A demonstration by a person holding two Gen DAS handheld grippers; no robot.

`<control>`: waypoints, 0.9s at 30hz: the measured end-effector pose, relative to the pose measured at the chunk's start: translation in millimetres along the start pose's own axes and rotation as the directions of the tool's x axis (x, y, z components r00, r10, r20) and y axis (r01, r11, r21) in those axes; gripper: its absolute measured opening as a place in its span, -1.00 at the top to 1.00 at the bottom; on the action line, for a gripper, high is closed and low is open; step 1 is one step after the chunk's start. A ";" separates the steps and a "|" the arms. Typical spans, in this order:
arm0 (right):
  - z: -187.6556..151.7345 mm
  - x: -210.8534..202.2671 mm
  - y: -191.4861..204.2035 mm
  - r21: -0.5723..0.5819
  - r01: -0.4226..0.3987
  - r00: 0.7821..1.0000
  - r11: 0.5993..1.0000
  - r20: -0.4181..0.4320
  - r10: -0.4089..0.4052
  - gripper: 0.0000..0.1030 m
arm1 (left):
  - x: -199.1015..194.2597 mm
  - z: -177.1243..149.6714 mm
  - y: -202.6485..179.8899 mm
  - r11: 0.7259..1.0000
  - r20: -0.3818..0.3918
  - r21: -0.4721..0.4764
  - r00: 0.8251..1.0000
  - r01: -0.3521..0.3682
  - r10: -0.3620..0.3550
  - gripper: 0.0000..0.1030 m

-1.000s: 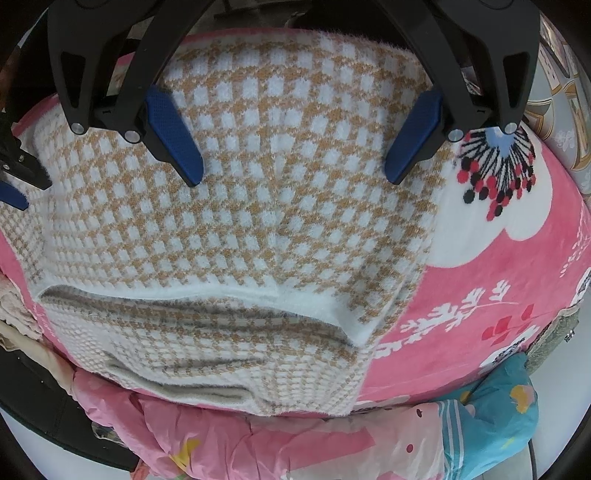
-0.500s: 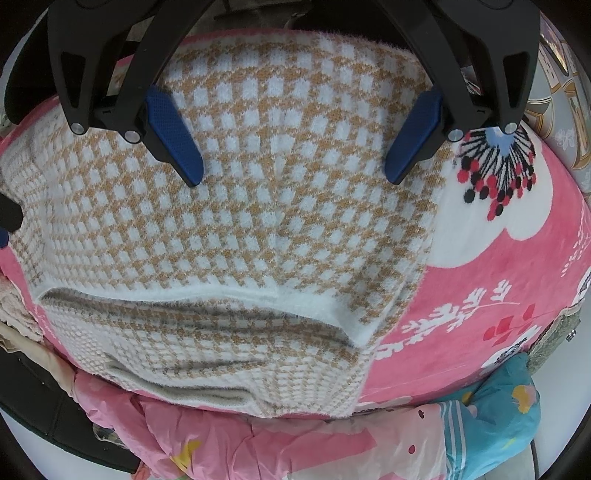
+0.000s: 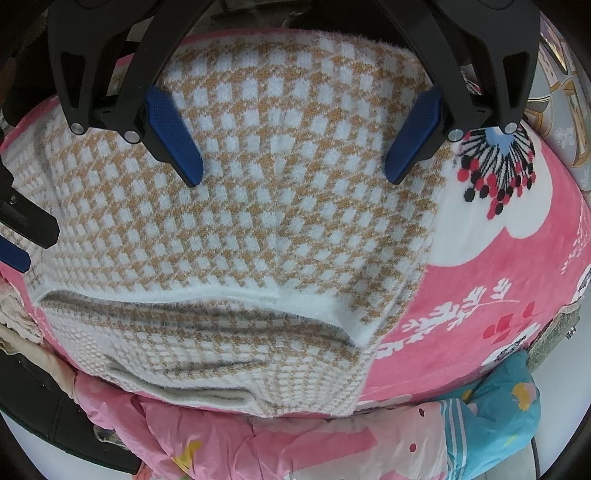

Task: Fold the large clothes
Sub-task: 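Move the left tool to the coat's side edge and close on it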

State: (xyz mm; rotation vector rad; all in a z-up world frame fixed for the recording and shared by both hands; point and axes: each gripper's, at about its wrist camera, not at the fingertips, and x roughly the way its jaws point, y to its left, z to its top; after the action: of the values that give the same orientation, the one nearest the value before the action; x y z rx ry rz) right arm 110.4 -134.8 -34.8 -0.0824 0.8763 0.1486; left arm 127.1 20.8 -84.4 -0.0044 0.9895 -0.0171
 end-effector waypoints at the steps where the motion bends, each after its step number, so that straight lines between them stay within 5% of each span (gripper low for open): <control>1: -0.4 -0.6 -0.5 -0.003 0.008 1.000 1.000 0.005 -0.008 -0.65 | 0.0 -1.6 -1.0 1.000 0.002 0.001 1.000 -0.002 0.002 -0.86; 9: -5.0 -3.9 -16.4 0.046 0.010 1.000 0.999 0.014 -0.011 -0.33 | -0.3 -1.8 0.9 1.000 0.008 0.000 1.000 0.000 0.000 -0.86; 13: -20.5 16.3 -19.0 0.064 -0.015 0.999 0.998 -0.050 0.018 -0.29 | -4.9 -7.7 2.9 1.000 0.037 0.000 0.999 0.004 -0.004 -0.86; 24: -24.3 21.8 -22.3 0.092 -0.037 0.997 0.995 -0.063 0.043 -0.30 | -45.5 -33.9 43.6 0.998 0.261 -0.058 0.965 -0.015 0.030 -0.85; 27: -23.5 21.6 -23.4 0.092 -0.038 0.997 0.995 -0.059 0.043 -0.30 | -45.7 -31.8 60.7 0.998 0.268 -0.065 0.962 -0.028 0.045 -0.60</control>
State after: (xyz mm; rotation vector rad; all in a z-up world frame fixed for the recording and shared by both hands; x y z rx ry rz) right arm 110.0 -158.9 -66.1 0.0162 0.9451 0.1445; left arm 76.1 82.4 -64.3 -0.0429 0.7166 0.0463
